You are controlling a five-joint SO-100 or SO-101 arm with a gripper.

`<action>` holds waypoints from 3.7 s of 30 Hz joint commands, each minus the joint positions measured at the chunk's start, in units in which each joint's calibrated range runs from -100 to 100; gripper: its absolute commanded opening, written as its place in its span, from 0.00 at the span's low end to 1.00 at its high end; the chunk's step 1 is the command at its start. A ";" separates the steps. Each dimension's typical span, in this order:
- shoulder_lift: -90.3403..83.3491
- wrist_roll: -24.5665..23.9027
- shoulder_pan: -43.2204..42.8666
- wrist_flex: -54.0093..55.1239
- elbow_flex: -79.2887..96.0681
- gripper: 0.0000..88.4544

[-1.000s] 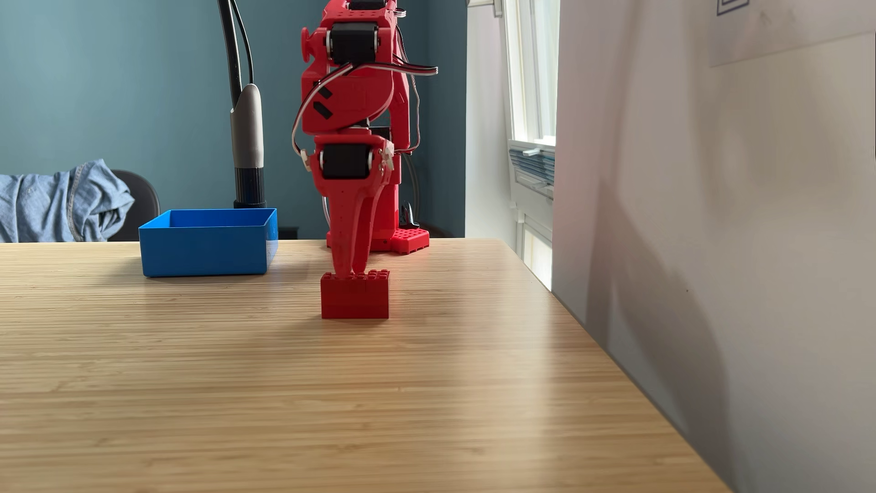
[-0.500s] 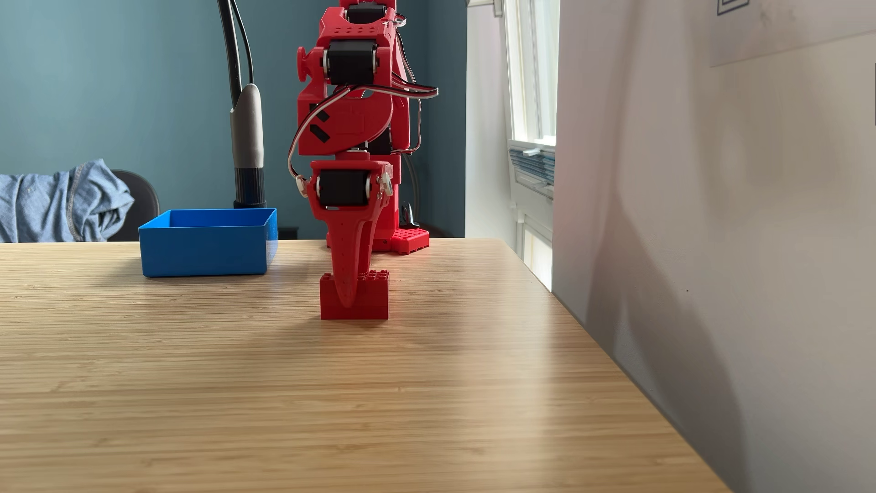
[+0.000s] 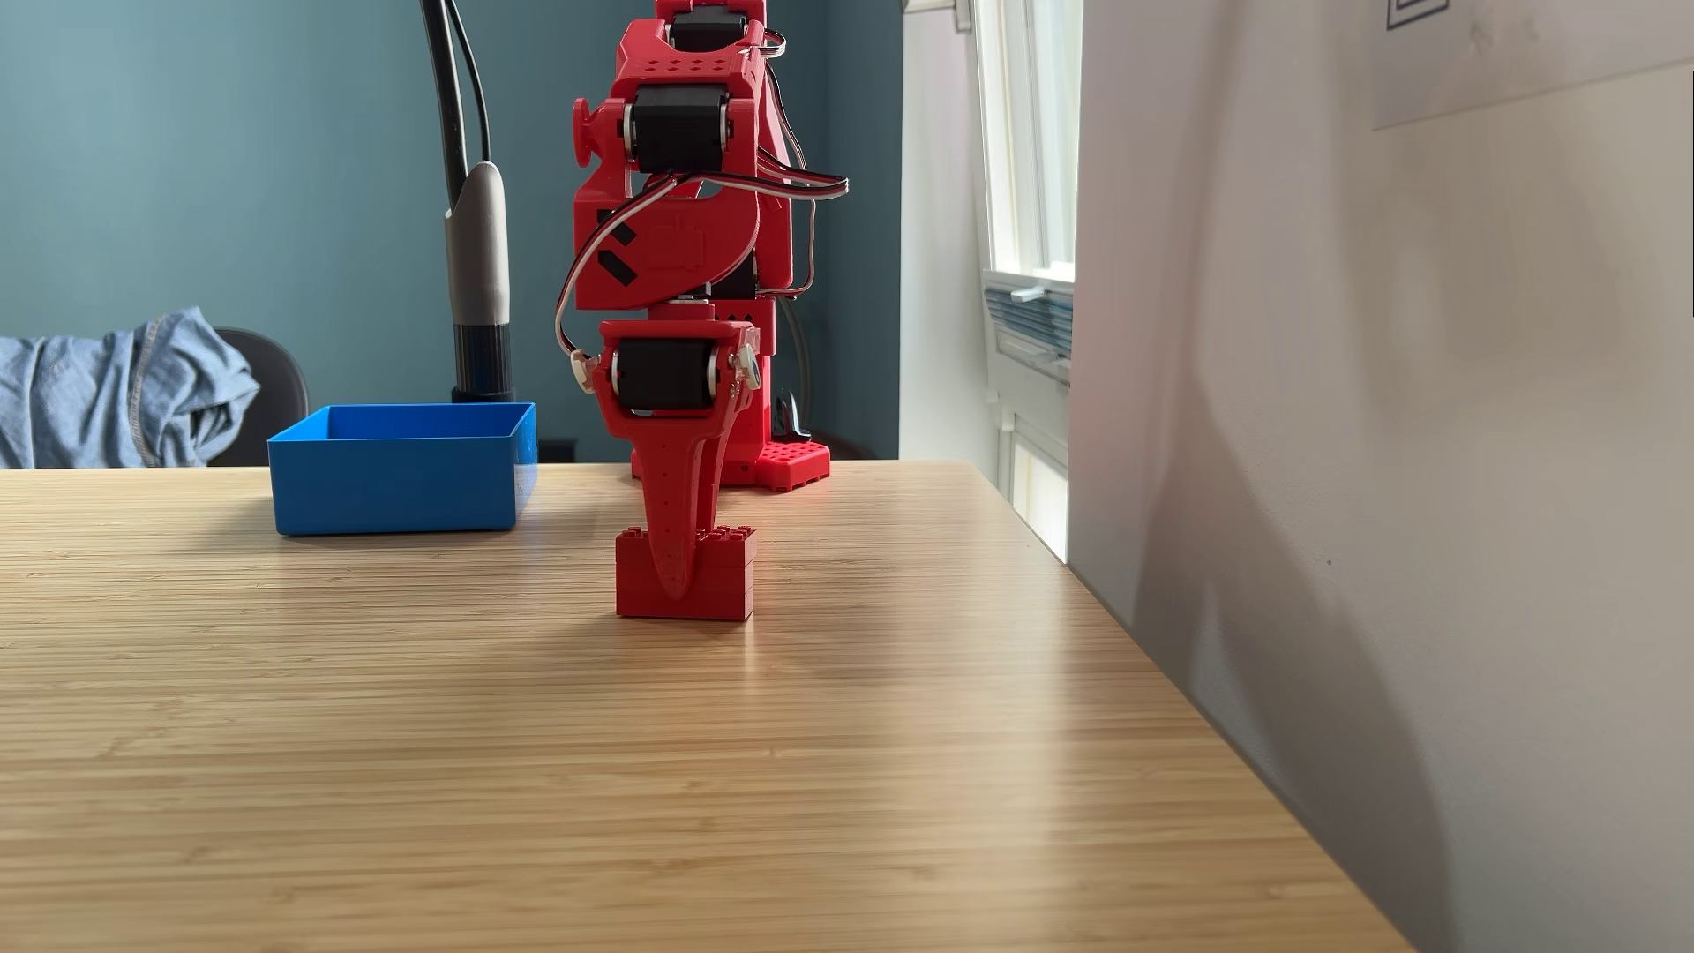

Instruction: Put the red lego brick in blue bin

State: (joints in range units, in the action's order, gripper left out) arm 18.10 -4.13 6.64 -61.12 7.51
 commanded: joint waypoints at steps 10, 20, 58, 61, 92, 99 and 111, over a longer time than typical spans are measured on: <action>-1.86 1.07 4.72 -10.05 -3.06 0.00; -1.95 2.44 12.73 -23.37 -16.86 0.00; -45.69 14.16 44.32 -22.80 13.81 0.00; -45.69 15.04 47.63 -21.34 16.17 0.00; -45.69 18.22 56.22 -7.86 36.14 0.00; -45.69 18.22 55.50 -6.48 38.13 0.00; -45.69 18.36 55.42 -4.45 42.58 0.02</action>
State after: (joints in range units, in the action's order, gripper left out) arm -24.91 14.24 62.35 -65.94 49.96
